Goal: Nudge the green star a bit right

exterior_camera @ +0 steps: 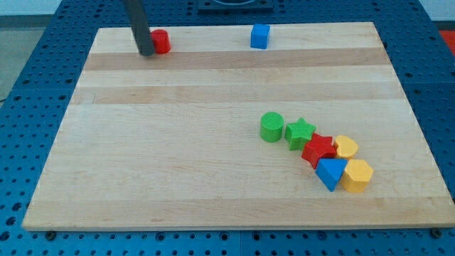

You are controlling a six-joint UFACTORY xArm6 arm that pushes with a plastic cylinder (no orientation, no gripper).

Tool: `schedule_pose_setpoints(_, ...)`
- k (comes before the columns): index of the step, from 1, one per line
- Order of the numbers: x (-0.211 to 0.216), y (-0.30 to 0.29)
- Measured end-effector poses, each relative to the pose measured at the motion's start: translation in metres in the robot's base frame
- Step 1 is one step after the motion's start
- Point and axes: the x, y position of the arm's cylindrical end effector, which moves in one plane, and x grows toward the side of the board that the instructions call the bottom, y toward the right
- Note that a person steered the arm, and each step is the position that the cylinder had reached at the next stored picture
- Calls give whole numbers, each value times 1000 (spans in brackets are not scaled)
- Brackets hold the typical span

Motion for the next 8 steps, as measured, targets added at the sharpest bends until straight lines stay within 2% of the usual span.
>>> schedule_pose_setpoints(1, 0, 41)
schedule_pose_setpoints(2, 13, 36)
schedule_pose_setpoints(3, 67, 134)
schedule_pose_setpoints(4, 103, 220)
schedule_pose_setpoints(6, 111, 374)
schedule_pose_setpoints(7, 86, 401)
schedule_pose_setpoints(8, 83, 413)
